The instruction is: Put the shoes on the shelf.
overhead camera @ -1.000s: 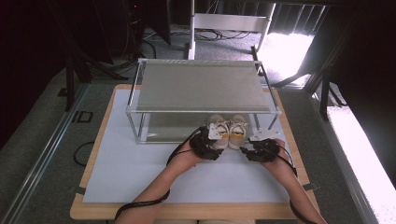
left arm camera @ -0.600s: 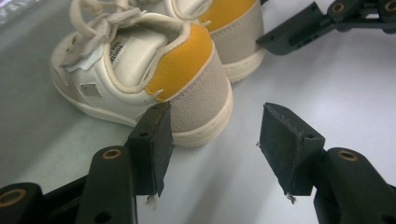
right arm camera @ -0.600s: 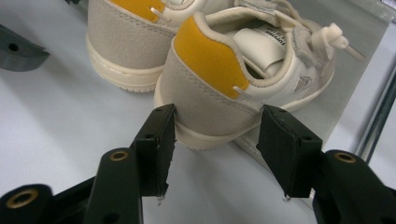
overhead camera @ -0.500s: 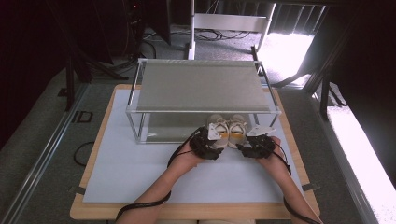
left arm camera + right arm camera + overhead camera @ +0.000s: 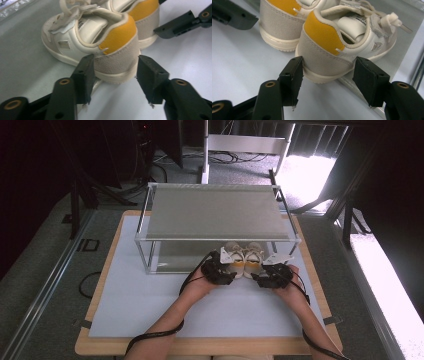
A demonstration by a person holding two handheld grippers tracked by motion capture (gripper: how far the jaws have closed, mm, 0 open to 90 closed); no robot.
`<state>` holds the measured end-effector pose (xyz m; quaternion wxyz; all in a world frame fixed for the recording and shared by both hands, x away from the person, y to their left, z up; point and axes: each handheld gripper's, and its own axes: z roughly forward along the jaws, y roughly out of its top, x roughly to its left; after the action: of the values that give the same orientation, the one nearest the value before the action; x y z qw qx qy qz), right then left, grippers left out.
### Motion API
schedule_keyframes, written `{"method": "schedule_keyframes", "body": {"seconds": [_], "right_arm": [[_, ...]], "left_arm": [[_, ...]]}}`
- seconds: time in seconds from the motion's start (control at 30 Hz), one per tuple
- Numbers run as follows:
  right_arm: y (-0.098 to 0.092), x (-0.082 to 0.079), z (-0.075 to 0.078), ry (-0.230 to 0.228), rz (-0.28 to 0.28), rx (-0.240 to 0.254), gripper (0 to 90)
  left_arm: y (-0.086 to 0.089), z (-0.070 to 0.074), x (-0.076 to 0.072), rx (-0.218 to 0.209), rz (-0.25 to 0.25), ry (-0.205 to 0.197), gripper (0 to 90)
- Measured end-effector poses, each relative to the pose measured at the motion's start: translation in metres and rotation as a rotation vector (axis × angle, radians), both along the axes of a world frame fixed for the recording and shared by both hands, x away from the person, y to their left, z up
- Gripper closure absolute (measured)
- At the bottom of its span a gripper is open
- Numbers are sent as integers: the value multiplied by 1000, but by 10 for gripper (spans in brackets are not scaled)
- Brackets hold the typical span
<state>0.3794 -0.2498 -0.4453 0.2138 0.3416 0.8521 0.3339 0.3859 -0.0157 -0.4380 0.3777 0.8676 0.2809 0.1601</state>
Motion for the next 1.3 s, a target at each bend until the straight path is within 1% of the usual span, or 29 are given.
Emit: {"method": "schedule_keyframes", "body": {"seconds": [0.03, 0.07, 0.2, 0.23, 0.27, 0.3, 0.33, 0.37, 0.4, 0.43, 0.47, 0.57, 0.6, 0.7, 0.73, 0.77, 0.9, 0.93, 0.97, 1.0, 1.03, 1.07, 1.1, 1.13, 1.17, 1.2, 1.23, 1.27, 1.3], "right_arm": [[0, 0, 0, 0, 0, 0, 406], [2, 1, -1, -2, -5, 10, 411], [9, 6, 1, -6, -11, -18, 412], [9, 6, 1, -6, -11, -18, 412], [11, 10, 1, 0, -12, -26, 412], [11, 10, 1, 0, -12, -26, 412], [12, 13, 1, 1, -12, -27, 412], [12, 13, 1, 1, -12, -27, 412], [12, 17, 0, -1, -12, -31, 411], [11, 18, 0, -1, -12, -32, 411], [11, 20, -1, 1, -13, -29, 411], [11, 24, -1, -7, -19, -35, 410], [12, 27, -2, -23, -26, -55, 413], [13, 30, -3, -30, -35, -72, 415], [13, 32, -4, -32, -58, -89, 425], [13, 33, -4, -35, -65, -94, 425], [13, 35, -5, -34, -84, -89, 431], [12, 35, -6, -35, -82, -74, 429], [12, 35, -6, -35, -82, -74, 429], [11, 34, -6, -40, -82, -66, 428], [8, 31, -4, -54, -74, -30, 394], [7, 29, -3, -62, -73, -12, 381], [6, 27, -3, -70, -71, -7, 374], [5, 25, -1, -65, -74, 8, 334], [5, 22, -1, -75, -77, 20, 296], [4, 20, 0, -79, -76, 22, 295], [3, 17, 0, -81, -67, 25, 261], [3, 13, 0, -90, -60, 30, 217], [3, 10, 0, -98, -54, 33, 202]], "left_arm": [[0, 0, 0, 0, 0, 0, 495], [1, 0, 4, 11, 3, -5, 494], [1, -3, 12, 23, 25, 0, 464], [1, -3, 12, 23, 25, 0, 464], [0, -4, 14, 25, 40, -8, 464], [0, -4, 14, 25, 40, -8, 464], [-1, -5, 15, 31, 53, -14, 465], [-1, -5, 15, 31, 53, -14, 465], [-2, -6, 16, 24, 70, -17, 465], [-2, -6, 16, 24, 70, -17, 465], [-4, -7, 18, 18, 87, -15, 465], [-4, -8, 21, 24, 95, -27, 465], [-7, -9, 24, 21, 104, -18, 465], [-8, -10, 27, 14, 109, -16, 467], [-10, -11, 30, 2, 110, -6, 467], [-10, -11, 30, 2, 110, -6, 467], [-13, -12, 32, -14, 121, 3, 466], [-11, -12, 32, -28, 119, 9, 464], [-11, -12, 32, -28, 119, 9, 458], [-8, -13, 33, -44, 102, 22, 458], [-6, -13, 31, -62, 96, 16, 384], [-6, -13, 30, -64, 98, 6, 366], [-5, -12, 28, -80, 107, -5, 353], [-5, -10, 26, -85, 112, -3, 299], [-4, -9, 25, -95, 110, 1, 260], [-4, -8, 23, -100, 101, -2, 255], [-4, -7, 21, -92, 101, -17, 208], [-4, -6, 19, -75, 107, -36, 144], [-3, -5, 17, -81, 93, -41, 133]]}}
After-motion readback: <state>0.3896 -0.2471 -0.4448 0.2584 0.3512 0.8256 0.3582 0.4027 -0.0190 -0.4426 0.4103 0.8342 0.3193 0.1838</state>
